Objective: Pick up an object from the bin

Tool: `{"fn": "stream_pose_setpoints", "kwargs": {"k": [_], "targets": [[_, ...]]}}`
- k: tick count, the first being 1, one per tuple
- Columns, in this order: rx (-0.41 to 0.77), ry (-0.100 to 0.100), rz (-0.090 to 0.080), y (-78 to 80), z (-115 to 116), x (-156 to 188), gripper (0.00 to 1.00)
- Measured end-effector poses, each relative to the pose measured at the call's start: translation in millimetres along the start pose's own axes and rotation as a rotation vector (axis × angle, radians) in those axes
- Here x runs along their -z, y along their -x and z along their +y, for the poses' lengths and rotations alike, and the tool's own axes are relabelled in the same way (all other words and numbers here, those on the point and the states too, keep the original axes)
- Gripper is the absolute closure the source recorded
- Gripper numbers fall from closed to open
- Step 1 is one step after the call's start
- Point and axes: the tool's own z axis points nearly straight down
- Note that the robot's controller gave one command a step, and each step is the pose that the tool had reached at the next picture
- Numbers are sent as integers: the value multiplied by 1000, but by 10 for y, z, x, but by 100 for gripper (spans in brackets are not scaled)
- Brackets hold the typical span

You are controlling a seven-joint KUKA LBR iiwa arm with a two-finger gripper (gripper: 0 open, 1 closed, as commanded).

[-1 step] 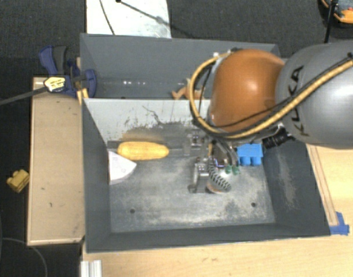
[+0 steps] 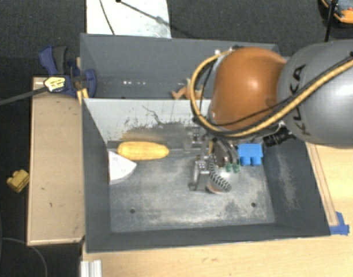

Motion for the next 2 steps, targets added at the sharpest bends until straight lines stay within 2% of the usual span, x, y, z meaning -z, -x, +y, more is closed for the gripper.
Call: {"fn": "stream_pose_setpoints", "kwargs": {"k": [1,2], "targets": [[59,0,-6,30,-254,-525,0],[110,-1,3,229,-461,-797,0]]}}
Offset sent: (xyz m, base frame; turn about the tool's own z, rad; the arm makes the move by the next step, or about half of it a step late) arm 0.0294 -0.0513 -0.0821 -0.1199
